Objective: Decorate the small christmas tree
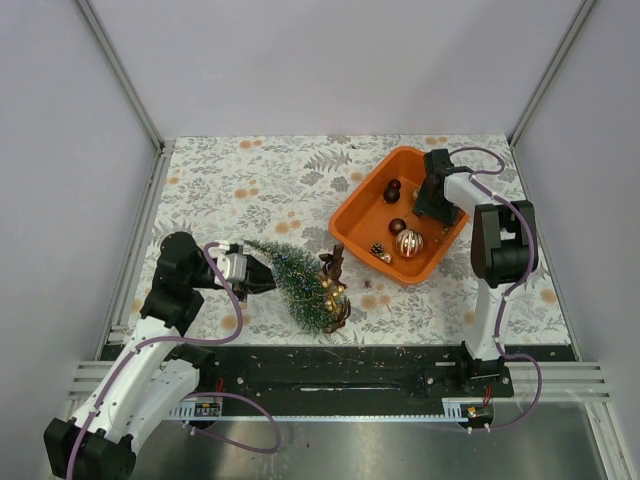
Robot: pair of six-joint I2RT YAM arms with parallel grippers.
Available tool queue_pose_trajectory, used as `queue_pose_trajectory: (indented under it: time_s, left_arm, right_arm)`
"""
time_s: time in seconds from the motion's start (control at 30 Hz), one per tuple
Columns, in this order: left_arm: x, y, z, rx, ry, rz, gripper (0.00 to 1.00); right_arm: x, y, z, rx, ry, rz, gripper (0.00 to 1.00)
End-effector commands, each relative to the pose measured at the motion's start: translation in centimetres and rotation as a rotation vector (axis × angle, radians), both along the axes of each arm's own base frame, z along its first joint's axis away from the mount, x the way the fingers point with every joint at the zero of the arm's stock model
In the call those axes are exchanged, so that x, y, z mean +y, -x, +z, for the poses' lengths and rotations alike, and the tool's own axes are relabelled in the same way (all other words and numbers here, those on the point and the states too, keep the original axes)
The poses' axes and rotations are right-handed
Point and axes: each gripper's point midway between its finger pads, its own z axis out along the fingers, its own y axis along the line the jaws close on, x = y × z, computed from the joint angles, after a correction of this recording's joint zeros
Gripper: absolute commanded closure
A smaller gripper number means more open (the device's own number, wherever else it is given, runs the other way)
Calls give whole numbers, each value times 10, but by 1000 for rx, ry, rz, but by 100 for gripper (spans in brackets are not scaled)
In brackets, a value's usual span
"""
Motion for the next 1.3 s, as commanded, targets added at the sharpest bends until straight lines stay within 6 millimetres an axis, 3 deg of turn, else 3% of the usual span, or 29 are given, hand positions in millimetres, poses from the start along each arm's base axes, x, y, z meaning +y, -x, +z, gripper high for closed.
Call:
queue_pose_trajectory:
  time_s: [0.0, 0.6, 0.87, 1.27]
  left_arm:
    - [1, 1, 10, -84, 27, -6, 100]
    - [2, 3, 8, -71, 26, -7, 100]
    - [3, 2, 6, -68, 25, 4, 100]
    - [4, 3, 6, -72, 27, 11, 100]
  right_arm:
    - [5, -20, 17, -82, -28, -14, 28]
    - [18, -50, 31, -198, -90, 8, 30]
    - [24, -44, 20, -179, -116, 17, 44]
    - [19, -37, 13, -158, -97, 13, 48]
